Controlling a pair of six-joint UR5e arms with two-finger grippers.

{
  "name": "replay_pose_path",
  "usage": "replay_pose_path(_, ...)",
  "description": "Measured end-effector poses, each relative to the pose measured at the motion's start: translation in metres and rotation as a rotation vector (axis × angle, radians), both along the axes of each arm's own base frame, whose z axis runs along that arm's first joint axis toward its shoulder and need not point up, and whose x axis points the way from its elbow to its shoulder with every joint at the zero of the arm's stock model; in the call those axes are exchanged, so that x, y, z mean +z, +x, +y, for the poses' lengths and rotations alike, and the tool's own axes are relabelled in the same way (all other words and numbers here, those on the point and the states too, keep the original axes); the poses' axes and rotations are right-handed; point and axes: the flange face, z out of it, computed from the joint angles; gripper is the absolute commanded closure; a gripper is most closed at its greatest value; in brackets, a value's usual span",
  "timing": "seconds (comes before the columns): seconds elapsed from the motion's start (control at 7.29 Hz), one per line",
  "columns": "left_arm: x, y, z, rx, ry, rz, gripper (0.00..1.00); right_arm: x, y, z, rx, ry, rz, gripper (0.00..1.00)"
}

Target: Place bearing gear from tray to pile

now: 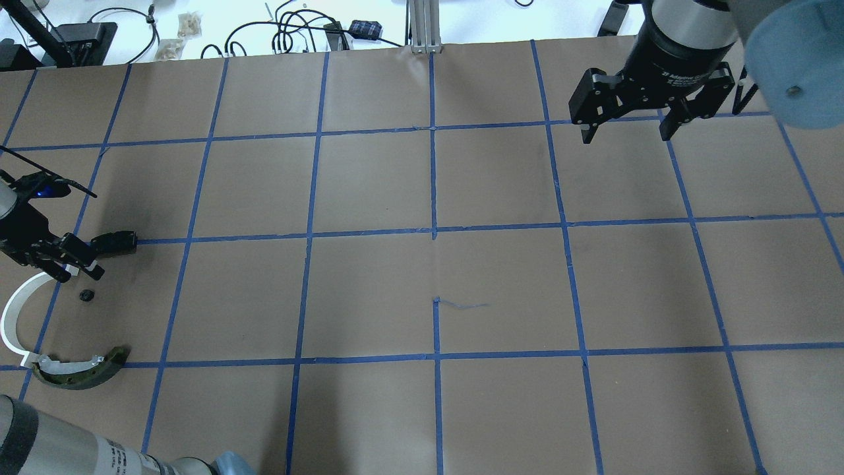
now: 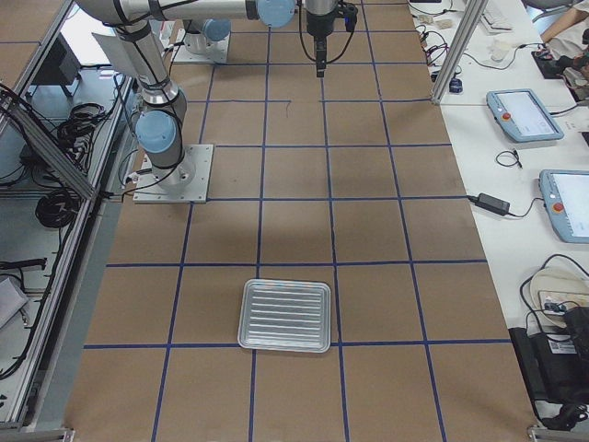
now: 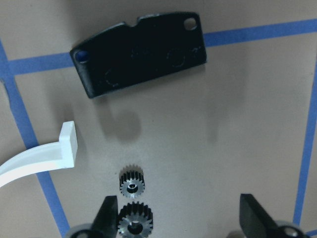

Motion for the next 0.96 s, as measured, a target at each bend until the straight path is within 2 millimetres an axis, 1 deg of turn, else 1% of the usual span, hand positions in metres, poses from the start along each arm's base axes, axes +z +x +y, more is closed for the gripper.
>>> replay_pose_path(0.14,0.001,0.000,0.000,0.001,0.000,0.000,0.00,0.000,0.000,0.000,0.000,0.000,0.000,0.00)
replay_pose_path(0.55,0.003,-0.003,-0.002,-0.004,-0.003,-0.002,0.00,0.000,0.000,0.000,0.000,0.000,0.000,0.00)
replay_pose_path(0.69,0.009,-0.009,-0.007,-0.019,-0.013,-0.012,0.00,0.000,0.000,0.000,0.000,0.000,0.000,0.00)
replay_pose_path(0.82,0.025,-0.019,-0.016,-0.036,-0.028,-0.028,0.00,0.000,0.000,0.000,0.000,0.000,0.000,0.00)
replay_pose_path(0.96,0.050,-0.034,-0.028,-0.036,-0.037,-0.047,0.00,0.000,0.000,0.000,0.000,0.000,0.000,0.00)
